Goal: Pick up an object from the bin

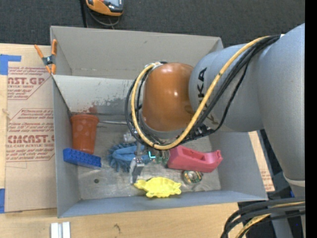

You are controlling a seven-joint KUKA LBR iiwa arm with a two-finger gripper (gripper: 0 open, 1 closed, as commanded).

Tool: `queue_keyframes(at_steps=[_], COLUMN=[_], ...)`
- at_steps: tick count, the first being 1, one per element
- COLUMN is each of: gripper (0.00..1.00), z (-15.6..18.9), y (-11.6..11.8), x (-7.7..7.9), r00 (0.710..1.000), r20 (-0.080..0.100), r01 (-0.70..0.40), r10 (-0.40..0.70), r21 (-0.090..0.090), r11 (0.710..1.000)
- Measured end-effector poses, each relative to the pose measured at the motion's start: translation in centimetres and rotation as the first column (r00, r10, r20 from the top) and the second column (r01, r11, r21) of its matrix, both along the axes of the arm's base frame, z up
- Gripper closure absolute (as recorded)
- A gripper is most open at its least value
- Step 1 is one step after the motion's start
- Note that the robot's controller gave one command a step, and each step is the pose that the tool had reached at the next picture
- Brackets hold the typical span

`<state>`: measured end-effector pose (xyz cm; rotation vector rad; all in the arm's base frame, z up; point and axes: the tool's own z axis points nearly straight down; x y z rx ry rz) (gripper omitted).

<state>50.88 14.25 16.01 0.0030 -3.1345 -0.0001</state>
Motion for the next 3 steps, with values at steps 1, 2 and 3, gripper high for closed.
queue_keyframes(at_steps=[1,2,3], gripper=[0.0,0.0,0.0], z=[0.4,-5.1,-9.1], y=[-0.1,-2.0,-2.6], x=[0.2,2.8,3.8], r00=[1.0,1.0,0.996], r20=[0.007,0.015,0.005], r01=[0.001,0.026,0.092], r10=[-0.001,-0.027,-0.092], r21=[0.001,0.003,0.0], r11=[1.0,1.0,0.996])
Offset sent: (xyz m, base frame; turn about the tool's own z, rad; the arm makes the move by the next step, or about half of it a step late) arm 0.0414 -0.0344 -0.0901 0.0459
